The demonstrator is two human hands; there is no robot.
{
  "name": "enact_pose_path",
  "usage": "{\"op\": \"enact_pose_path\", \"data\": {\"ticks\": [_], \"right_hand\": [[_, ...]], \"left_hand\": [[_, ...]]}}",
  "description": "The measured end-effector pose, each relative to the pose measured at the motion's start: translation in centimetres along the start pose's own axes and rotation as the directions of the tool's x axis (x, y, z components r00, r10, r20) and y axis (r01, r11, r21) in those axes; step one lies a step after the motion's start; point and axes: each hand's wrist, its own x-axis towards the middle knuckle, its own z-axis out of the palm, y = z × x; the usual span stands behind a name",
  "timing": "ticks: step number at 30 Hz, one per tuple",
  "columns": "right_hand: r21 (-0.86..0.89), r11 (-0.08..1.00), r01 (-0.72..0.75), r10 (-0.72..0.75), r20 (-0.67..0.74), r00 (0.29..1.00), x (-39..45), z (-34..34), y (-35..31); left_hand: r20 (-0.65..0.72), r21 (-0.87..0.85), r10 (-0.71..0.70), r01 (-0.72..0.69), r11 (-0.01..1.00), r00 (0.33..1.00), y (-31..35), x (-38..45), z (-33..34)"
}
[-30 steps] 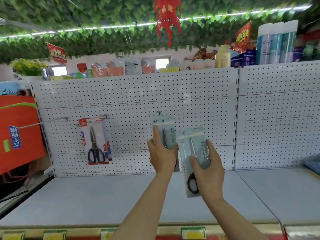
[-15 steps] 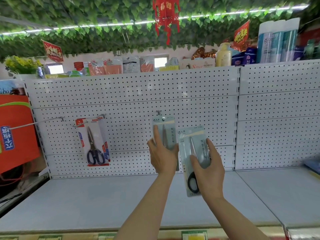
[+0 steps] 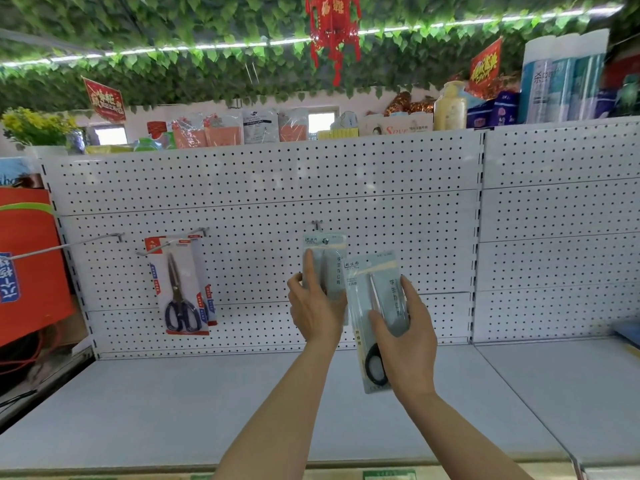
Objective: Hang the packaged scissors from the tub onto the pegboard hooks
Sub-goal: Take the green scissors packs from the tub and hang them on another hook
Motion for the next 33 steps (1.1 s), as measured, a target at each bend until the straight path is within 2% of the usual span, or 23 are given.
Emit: {"op": "enact_pose_path", "data": {"ticks": [6, 9, 11, 13, 16, 18, 21, 26, 33], "right_hand": [[0.042, 0.999, -0.008, 0.008, 0.012, 1.0, 0.5, 2.1, -0.3], [0.046, 0.999, 0.0, -0.001, 0.013, 1.0, 0.8, 3.7, -0.8], [0.042, 0.999, 0.01, -0.011, 0.018, 1.0, 1.1, 4.8, -1.2], [0.034, 0.999, 0.022, -0.023, 0.027, 0.999, 1.5, 6.0, -1.6], [0.016, 0.999, 0.031, -0.032, 0.027, 0.999, 2.0, 7.5, -1.8], [0.01, 1.0, 0.018, -0.018, 0.011, 1.0, 2.4, 8.2, -1.8], [-0.003, 1.0, -0.014, 0.014, -0.012, 1.0, 2.8, 9.0, -1.4], [0.003, 0.999, -0.037, 0.037, -0.011, 0.999, 3.3, 9.9, -0.4], [0.002, 0.997, -0.08, 0.08, 0.039, 0.996, 5.0, 11.2, 1.3]], "left_hand": [[0.063, 0.035, 0.089, -0.091, 0.995, 0.994, -1.8, 0.6, -2.1], [-0.051, 0.069, 0.258, -0.254, 0.965, 0.965, -2.4, 1.7, -4.5], [-0.156, 0.036, 0.367, -0.365, 0.93, 0.917, -2.3, 2.6, -6.2], [-0.176, 0.031, 0.48, -0.482, 0.875, 0.86, -1.7, 3.5, -7.8], [-0.058, 0.087, 0.648, -0.642, 0.761, 0.76, -0.5, 4.6, -9.2], [0.044, 0.134, 0.705, -0.703, 0.698, 0.708, -0.1, 5.1, -9.2], [0.157, 0.213, 0.698, -0.714, 0.667, 0.698, 0.0, 5.6, -8.5], [0.229, 0.236, 0.621, -0.662, 0.712, 0.75, -0.1, 6.3, -7.4], [0.312, 0.3, 0.559, -0.638, 0.709, 0.768, -0.1, 6.6, -6.4]]}}
